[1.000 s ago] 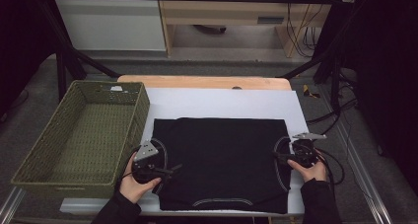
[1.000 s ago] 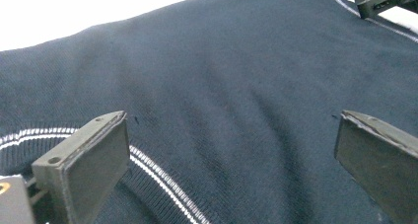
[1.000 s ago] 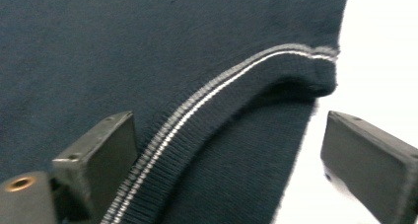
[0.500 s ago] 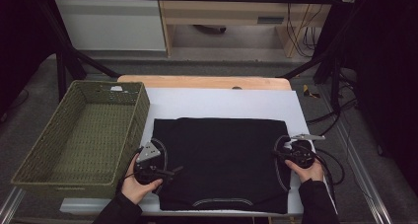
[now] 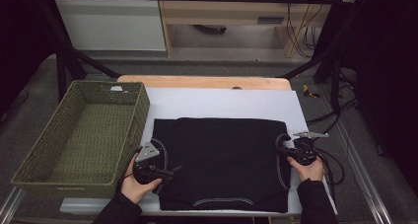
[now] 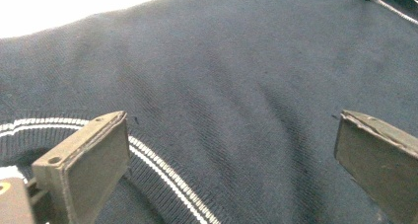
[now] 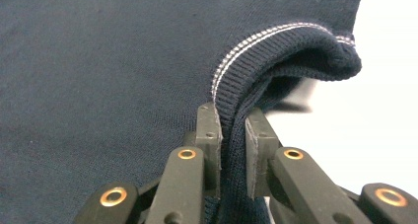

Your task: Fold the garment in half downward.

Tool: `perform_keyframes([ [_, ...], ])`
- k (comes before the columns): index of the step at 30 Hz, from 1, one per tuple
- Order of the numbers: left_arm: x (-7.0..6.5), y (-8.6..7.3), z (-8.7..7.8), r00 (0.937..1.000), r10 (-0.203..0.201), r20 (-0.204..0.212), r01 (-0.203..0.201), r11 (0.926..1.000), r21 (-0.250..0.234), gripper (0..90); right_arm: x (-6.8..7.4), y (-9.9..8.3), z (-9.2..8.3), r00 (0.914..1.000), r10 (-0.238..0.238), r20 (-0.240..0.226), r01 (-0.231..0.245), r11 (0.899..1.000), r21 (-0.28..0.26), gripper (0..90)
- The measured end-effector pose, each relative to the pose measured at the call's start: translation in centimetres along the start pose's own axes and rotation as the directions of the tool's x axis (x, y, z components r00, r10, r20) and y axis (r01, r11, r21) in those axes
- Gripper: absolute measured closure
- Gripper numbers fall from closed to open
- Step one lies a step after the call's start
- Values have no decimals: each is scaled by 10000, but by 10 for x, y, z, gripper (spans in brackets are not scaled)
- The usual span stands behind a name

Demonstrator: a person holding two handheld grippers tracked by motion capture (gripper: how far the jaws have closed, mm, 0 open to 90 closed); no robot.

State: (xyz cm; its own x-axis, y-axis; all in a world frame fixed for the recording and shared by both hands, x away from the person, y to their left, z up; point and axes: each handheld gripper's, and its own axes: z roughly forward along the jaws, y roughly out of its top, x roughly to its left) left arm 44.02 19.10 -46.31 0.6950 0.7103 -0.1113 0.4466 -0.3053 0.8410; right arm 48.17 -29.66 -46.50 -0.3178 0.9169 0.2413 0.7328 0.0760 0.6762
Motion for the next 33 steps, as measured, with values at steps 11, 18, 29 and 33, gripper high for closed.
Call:
perform_keyframes([
  [11,1,0,-1,10000,3,-42,-3,10000,23,1,-10,7,-3,9974,201,697,-210,9997,131,808],
  [18,1,1,-1,10000,14,-34,-14,10000,-13,1,-24,7,-12,9918,325,1235,-334,9994,49,808],
  [29,0,1,-1,10000,47,4,-47,10000,-5,1,-46,3,-17,9843,392,1722,-373,9992,-144,807],
  [33,0,1,-1,10000,74,34,-74,10000,20,1,-47,4,-19,9813,404,1880,-362,9990,-255,808],
])
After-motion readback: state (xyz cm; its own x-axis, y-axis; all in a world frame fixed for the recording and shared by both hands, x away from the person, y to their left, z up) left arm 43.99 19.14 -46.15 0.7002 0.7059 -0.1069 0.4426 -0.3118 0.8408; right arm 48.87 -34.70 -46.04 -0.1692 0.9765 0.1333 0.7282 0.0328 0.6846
